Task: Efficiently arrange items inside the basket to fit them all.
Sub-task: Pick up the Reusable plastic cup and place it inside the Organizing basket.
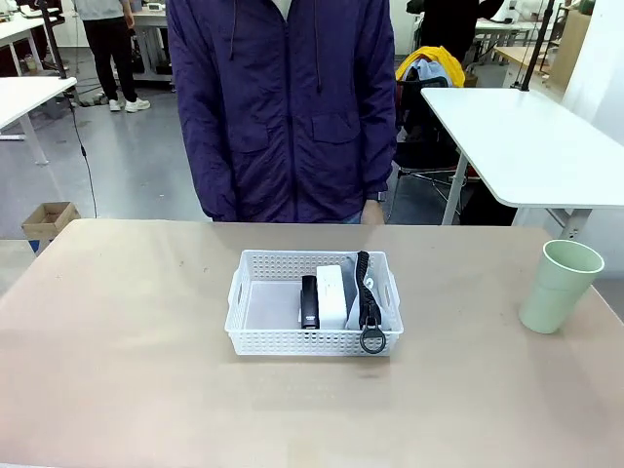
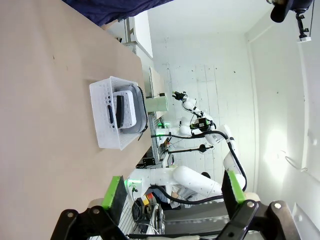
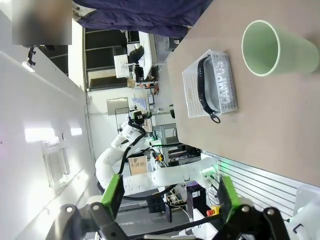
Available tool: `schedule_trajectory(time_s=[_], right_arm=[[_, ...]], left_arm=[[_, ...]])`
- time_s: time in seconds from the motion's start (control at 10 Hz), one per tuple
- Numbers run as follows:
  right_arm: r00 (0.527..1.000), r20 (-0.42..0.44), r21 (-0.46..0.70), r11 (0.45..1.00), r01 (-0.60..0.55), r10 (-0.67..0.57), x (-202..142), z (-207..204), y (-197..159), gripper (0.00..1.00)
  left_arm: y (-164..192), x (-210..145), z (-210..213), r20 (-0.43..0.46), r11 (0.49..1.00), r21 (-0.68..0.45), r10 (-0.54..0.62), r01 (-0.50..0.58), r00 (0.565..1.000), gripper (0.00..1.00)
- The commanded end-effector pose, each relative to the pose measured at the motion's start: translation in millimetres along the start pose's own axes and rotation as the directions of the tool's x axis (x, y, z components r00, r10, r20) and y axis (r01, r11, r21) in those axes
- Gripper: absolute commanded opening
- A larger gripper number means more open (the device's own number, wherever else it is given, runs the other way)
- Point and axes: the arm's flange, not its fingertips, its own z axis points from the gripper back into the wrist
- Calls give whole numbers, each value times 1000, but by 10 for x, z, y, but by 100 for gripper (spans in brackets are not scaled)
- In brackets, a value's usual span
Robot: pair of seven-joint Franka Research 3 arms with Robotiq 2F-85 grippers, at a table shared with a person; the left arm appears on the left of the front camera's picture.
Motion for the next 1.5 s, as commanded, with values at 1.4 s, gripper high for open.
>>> schedule_trajectory(time_s=[1.4], right_arm=[[295, -300, -465, 130, -875, 907, -121, -260, -1160, 100]], left_arm=[[-29, -19, -16, -5, 1000, 12, 2, -2, 1000, 100]])
